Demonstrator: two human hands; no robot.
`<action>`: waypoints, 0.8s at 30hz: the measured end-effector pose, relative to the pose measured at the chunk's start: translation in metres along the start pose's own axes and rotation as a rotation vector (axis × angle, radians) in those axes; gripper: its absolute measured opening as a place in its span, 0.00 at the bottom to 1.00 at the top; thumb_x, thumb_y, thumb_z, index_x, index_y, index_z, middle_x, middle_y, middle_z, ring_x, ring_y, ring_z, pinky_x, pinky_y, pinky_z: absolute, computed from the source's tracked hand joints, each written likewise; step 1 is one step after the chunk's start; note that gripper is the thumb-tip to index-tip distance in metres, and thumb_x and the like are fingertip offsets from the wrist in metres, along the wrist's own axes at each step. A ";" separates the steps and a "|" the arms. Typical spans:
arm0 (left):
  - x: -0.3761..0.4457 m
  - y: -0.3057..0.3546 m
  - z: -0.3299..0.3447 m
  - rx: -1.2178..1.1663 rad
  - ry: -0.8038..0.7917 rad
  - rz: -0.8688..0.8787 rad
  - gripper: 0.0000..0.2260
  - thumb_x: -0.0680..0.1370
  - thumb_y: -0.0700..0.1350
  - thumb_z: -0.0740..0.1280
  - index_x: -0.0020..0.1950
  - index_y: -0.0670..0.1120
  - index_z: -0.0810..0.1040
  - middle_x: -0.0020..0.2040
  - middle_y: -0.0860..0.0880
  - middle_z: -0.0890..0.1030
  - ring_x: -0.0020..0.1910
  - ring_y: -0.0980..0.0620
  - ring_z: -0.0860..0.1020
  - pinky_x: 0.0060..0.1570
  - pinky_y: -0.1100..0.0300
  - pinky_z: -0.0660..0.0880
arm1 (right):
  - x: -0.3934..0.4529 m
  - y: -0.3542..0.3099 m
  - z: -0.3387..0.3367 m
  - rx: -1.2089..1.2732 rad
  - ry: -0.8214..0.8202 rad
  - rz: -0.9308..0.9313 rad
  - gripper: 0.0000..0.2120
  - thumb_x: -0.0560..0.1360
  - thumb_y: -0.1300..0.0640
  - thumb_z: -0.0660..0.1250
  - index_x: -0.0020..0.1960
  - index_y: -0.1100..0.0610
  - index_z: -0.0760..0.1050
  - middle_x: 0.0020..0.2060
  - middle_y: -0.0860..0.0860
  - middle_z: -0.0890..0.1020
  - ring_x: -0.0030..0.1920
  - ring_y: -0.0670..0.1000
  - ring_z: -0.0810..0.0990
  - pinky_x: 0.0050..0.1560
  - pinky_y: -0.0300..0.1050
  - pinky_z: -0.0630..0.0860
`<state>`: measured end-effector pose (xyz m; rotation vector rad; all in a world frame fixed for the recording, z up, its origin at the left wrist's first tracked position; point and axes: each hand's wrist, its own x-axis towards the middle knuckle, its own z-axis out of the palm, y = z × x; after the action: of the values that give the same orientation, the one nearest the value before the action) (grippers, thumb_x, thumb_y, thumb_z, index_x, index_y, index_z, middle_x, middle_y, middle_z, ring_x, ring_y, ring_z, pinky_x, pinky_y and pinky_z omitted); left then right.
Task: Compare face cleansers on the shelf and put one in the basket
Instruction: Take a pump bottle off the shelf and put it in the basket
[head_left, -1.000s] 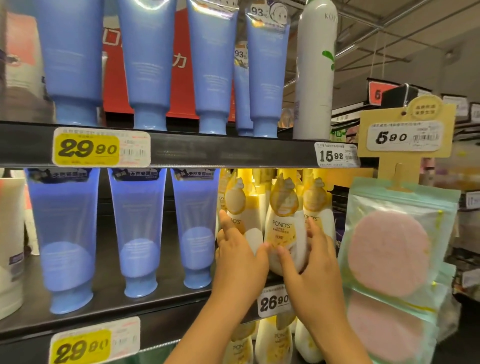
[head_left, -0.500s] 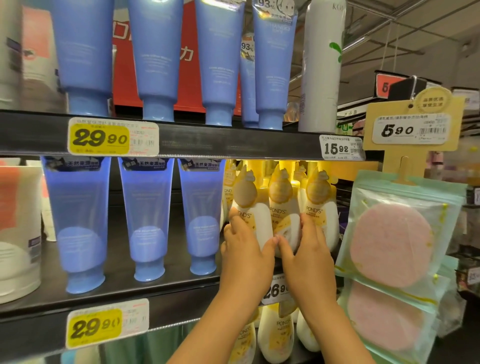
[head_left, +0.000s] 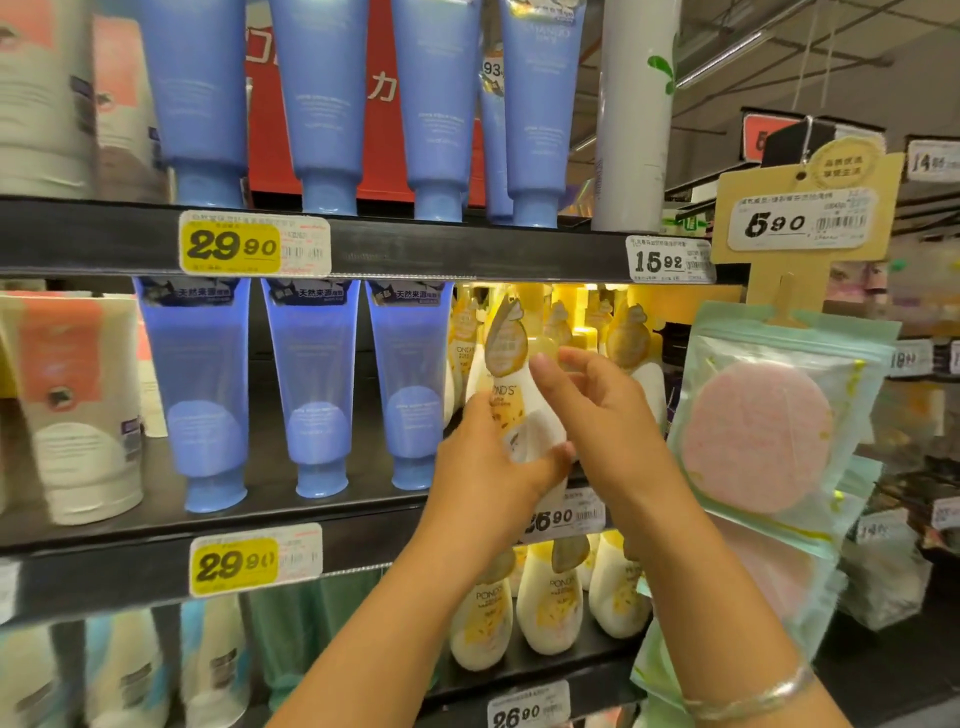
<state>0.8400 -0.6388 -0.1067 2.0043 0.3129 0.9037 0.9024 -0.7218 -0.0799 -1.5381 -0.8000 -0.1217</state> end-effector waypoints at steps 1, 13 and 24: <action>-0.005 0.001 0.000 -0.006 -0.008 -0.003 0.26 0.69 0.55 0.72 0.63 0.52 0.67 0.57 0.54 0.76 0.52 0.56 0.76 0.37 0.68 0.72 | -0.002 -0.001 -0.001 -0.008 0.000 0.015 0.30 0.72 0.40 0.63 0.70 0.54 0.67 0.60 0.49 0.75 0.58 0.47 0.74 0.58 0.47 0.74; -0.092 -0.021 0.011 -0.046 0.018 -0.015 0.20 0.68 0.50 0.73 0.57 0.57 0.70 0.51 0.55 0.80 0.51 0.54 0.78 0.50 0.54 0.77 | -0.065 0.019 -0.002 0.126 -0.018 0.126 0.14 0.69 0.53 0.73 0.51 0.61 0.79 0.45 0.56 0.84 0.48 0.55 0.83 0.53 0.57 0.78; -0.182 -0.065 -0.014 -0.309 0.039 -0.228 0.25 0.65 0.59 0.75 0.59 0.58 0.73 0.55 0.57 0.79 0.54 0.61 0.78 0.52 0.66 0.76 | -0.151 0.050 0.018 0.642 -0.077 0.265 0.12 0.67 0.54 0.70 0.48 0.59 0.80 0.42 0.53 0.85 0.45 0.54 0.84 0.44 0.49 0.82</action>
<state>0.7102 -0.6892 -0.2414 1.6323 0.3897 0.7944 0.8101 -0.7631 -0.2044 -1.0240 -0.6052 0.3621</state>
